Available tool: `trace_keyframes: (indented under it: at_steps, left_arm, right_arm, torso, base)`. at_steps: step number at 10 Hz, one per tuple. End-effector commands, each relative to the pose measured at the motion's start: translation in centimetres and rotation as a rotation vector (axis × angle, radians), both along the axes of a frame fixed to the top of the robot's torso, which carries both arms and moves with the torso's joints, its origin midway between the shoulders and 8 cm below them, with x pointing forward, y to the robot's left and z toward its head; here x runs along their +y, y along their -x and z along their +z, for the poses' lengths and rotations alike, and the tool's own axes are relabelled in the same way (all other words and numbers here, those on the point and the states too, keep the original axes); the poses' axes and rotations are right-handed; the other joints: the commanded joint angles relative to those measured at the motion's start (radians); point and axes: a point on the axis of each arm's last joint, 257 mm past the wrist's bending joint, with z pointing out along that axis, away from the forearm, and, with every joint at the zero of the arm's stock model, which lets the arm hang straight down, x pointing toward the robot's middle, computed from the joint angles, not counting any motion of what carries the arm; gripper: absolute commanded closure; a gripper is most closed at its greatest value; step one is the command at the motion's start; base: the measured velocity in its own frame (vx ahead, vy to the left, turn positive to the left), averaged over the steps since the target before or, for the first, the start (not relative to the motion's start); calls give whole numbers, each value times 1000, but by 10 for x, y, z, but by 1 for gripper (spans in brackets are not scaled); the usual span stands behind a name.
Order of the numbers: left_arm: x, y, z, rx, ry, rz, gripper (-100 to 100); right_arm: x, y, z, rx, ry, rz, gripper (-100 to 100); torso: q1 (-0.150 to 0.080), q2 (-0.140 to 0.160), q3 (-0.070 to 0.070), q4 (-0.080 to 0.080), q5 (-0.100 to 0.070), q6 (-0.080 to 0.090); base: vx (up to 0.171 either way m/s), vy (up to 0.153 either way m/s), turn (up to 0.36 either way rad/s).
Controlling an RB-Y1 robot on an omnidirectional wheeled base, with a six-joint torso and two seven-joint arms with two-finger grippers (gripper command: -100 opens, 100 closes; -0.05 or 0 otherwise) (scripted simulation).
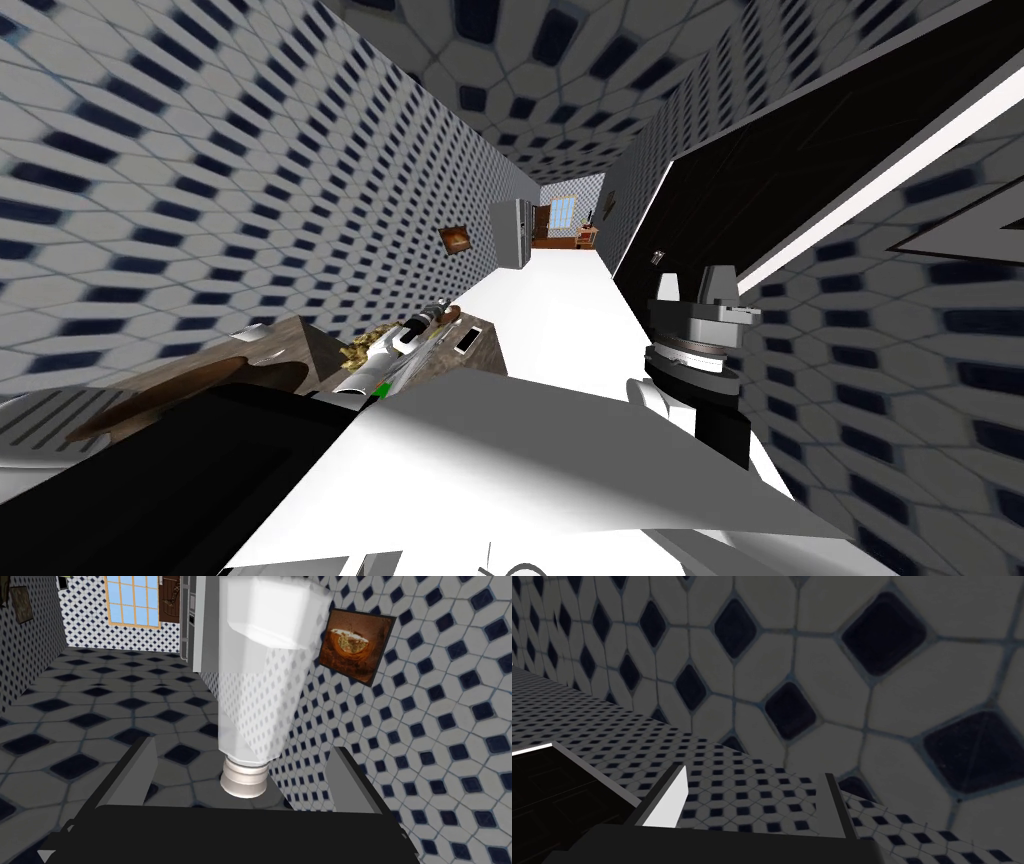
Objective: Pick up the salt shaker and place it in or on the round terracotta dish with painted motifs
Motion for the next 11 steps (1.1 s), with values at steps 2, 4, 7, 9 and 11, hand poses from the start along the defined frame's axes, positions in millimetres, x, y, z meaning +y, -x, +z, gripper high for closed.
trace_keyframes:
  at_steps: [2, 4, 7, 9, 11]
  left_arm:
    - [15, -4, 12, 0, -2, 26, -100]
    - [37, -8, 31, -3, -5, 68, -100]
    - [58, -12, 53, -10, -7, 111, -100]
    - [73, -14, 68, -17, -9, 140, -100]
    - [68, -15, 64, -16, -8, 133, 0]
  right_arm:
    - [0, 0, 0, 0, 0, 0, 0]
    - [0, 0, 0, 0, 0, 0, 0]
    - [0, 0, 0, 0, 0, 0, 0]
    - [0, 0, 0, 0, 0, 0, 0]
    - [0, 0, 0, 0, 0, 0, 0]
  torso:
    - [0, 0, 0, 0, 0, 0]
    - [0, 7, 4, 2, 0, 0]
    - [0, 10, 6, 2, 0, 0]
    - [-1, 7, 4, 2, 0, 0]
    - [0, 4, 2, 1, 0, -1]
  base:
    - [-39, -7, -96]
    - [-160, 6, -244]
    - [-139, -9, -164]
    - [-96, -20, -160]
    - [-23, -4, -10]
